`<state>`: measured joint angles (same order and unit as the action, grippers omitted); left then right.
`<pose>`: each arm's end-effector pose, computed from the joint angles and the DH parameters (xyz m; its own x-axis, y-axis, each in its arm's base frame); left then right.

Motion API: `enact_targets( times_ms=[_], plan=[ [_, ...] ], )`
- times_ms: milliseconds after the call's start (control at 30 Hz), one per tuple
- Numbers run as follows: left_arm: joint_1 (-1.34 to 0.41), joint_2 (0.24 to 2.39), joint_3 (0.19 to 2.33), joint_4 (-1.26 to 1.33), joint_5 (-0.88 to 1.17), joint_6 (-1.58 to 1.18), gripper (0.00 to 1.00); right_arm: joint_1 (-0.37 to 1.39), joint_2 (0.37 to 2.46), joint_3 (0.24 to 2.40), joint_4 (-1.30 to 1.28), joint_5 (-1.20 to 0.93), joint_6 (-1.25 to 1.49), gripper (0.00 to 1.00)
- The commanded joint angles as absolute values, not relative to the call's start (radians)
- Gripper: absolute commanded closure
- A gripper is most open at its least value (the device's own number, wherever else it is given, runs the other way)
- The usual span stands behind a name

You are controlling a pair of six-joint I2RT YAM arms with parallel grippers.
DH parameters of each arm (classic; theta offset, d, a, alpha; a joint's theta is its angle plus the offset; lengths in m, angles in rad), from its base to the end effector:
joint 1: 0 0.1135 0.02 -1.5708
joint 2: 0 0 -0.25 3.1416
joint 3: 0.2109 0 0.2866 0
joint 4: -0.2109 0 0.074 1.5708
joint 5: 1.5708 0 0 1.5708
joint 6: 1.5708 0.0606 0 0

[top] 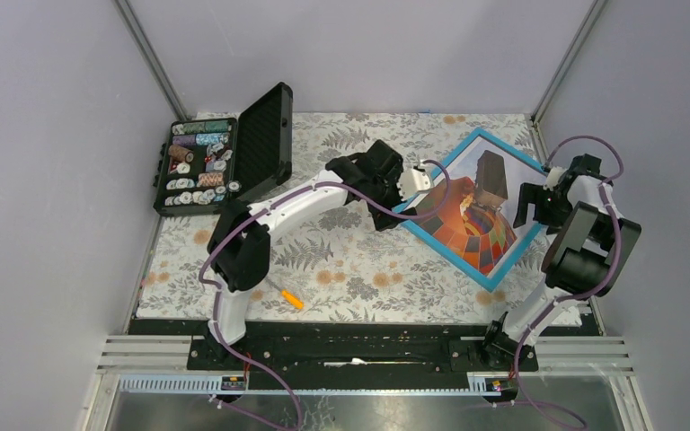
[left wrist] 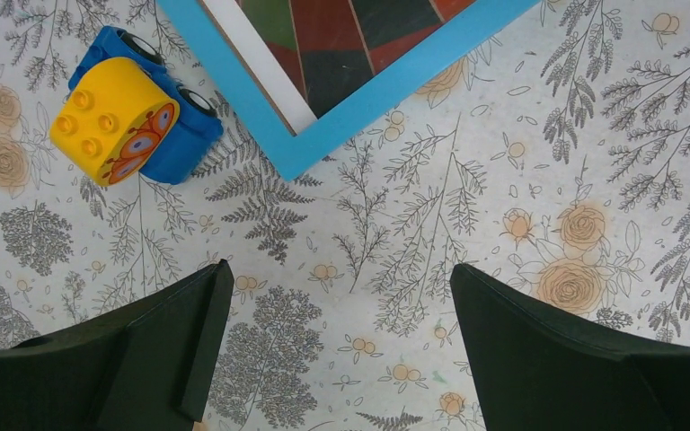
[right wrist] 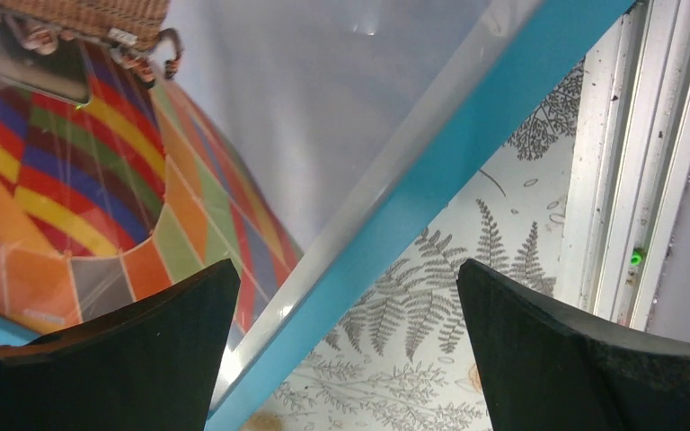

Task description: Take the photo out of the frame

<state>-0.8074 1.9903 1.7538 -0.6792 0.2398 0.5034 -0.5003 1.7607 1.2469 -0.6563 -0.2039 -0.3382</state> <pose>0.3279 -0.3635 0.2291 -0.0934 0.7754 -0.6245 0.9669 0.2203 0.1289 0.3505 -0.1776 0.1507 -0.8950 0.1190 -0.4298 0.1097 0.9929 0.0465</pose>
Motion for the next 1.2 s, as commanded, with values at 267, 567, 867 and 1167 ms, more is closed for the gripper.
enact_targets(
  times_ms=[267, 567, 867, 1167],
  plan=[
    [-0.792, 1.884, 1.678, -0.626, 0.264, 0.467, 0.01, -0.484, 1.878, 1.261, -0.596, -0.253, -0.318, 0.06],
    [-0.792, 1.859, 1.650, -0.627, 0.281, 0.459, 0.01, -0.318, 1.943, 1.253, -0.621, -0.291, -0.311, 0.12],
    [-0.791, 1.850, 1.581, -0.627, 0.319, 0.457, 0.01, -0.040, 1.785, 1.084, -0.683, -0.570, -0.272, 0.08],
    [-0.792, 1.829, 1.516, -0.581, 0.354, 0.450, 0.01, -0.160, 1.847, 1.533, -0.809, -0.600, -0.352, 0.01]
  ],
)
